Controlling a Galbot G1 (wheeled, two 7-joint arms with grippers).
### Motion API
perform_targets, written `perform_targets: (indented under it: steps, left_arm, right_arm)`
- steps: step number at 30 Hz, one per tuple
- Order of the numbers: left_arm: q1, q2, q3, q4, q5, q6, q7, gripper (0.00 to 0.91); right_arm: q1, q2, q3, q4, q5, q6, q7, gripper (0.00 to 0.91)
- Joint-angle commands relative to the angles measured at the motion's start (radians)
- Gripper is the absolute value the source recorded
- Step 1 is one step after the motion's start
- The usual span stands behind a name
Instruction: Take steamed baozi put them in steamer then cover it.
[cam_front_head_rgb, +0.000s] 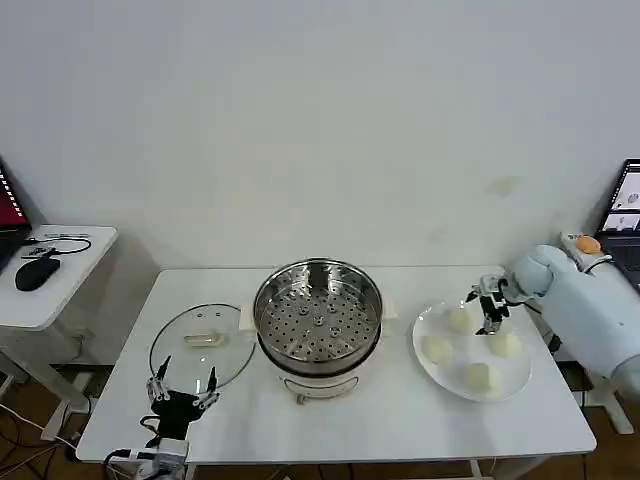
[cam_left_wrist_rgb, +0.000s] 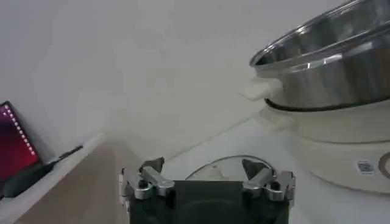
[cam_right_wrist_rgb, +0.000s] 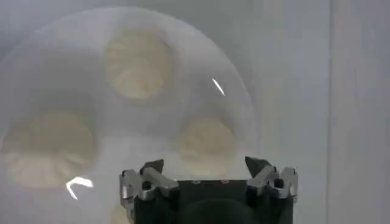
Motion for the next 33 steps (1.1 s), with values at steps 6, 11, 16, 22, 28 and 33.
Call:
perform_targets:
  steps: [6,11,16,22,28,33]
  left_arm:
    - [0.000,-0.002,-0.002,0.000,0.001,-0.003,-0.002,0.907]
    - [0.004,-0.002,-0.003,-0.003,0.001,-0.006,-0.004,0.907]
    - [0.007,-0.004,-0.002,-0.010,0.001,-0.009,-0.006,0.907]
    - [0.013,-0.001,0.000,-0.010,0.002,-0.009,-0.007,0.907]
    - [0.018,0.001,0.000,-0.010,0.002,-0.010,-0.008,0.907]
    - [0.017,0.008,-0.003,-0.009,-0.003,-0.009,-0.008,0.907]
  right_arm:
    - [0.011,0.035,-0.016,-0.061,-0.033,0.008,0.000,0.846]
    - [0.010,0.048,-0.018,-0.071,-0.038,0.007,0.003,0.736]
    - [0.009,0.064,-0.019,-0.094,-0.050,0.012,0.011,0.675]
    - [0.009,0.064,-0.015,-0.093,-0.052,0.020,0.014,0.665]
    - [0.010,0.040,-0.017,-0.057,-0.028,0.023,0.015,0.645]
    - [0.013,-0.001,-0.035,0.023,0.024,0.012,0.010,0.645]
